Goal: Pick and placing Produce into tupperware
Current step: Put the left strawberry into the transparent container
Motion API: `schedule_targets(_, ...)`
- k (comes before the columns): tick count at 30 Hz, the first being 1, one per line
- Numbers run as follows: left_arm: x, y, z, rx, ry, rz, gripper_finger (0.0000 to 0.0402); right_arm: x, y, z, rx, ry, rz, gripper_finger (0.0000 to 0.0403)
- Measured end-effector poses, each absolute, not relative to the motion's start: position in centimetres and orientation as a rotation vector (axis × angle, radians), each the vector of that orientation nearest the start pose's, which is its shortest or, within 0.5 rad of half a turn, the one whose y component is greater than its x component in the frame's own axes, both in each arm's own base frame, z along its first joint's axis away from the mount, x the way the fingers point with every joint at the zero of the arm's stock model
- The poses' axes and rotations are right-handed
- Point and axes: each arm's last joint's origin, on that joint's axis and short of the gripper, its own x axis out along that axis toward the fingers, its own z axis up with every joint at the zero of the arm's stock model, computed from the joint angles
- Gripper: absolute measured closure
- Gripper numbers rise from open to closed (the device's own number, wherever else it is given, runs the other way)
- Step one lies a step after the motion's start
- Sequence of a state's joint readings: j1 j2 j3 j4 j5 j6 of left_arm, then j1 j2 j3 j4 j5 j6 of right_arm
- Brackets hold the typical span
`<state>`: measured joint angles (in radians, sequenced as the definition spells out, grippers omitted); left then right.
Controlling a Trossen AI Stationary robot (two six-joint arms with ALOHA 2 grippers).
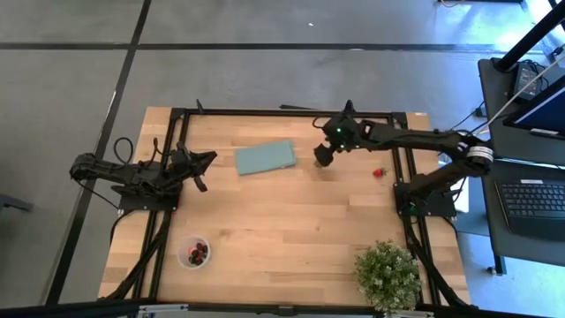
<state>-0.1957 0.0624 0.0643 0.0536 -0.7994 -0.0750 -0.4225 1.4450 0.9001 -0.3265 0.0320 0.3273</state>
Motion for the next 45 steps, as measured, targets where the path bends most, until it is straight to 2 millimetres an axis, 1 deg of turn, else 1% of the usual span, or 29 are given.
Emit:
schedule_targets(9,9.2,0.3,18.5,-0.100,-0.072,0.601,0.0347,27.9,-11.6,17.7,0.560,0.921,-0.591,0.0085)
schedule_targets(13,9.2,0.3,18.5,-0.100,-0.072,0.601,0.0340,28.3,-11.2,16.5,0.551,0.966,-0.581,0.0085)
schedule_targets(17,9.2,0.3,18.5,-0.100,-0.072,0.601,0.0332,28.5,-11.1,15.7,0.497,1.012,-0.548,0.0085)
schedule_targets(21,9.2,0.3,18.5,-0.099,-0.072,0.602,0.0325,28.6,-11.1,15.3,0.428,1.044,-0.508,0.0085)
schedule_targets(26,9.1,0.3,18.5,-0.099,-0.072,0.605,0.0317,28.6,-11.1,15.2,0.338,1.068,-0.446,0.0085)
schedule_targets(30,9.1,0.3,18.5,-0.099,-0.072,0.606,0.0312,28.6,-11.0,15.2,0.292,1.084,-0.364,0.0085)
schedule_targets(37,9.1,0.3,18.5,-0.099,-0.072,0.606,0.0303,28.4,-10.9,15.1,0.146,1.126,-0.263,0.0085)
schedule_targets(41,9.1,0.3,18.5,-0.093,-0.069,0.606,0.0298,28.5,-11.0,15.0,0.122,1.128,-0.250,0.0085)
schedule_targets(45,9.1,0.3,18.5,-0.092,-0.069,0.606,0.0294,28.5,-11.2,14.0,0.125,1.166,-0.245,0.0085)
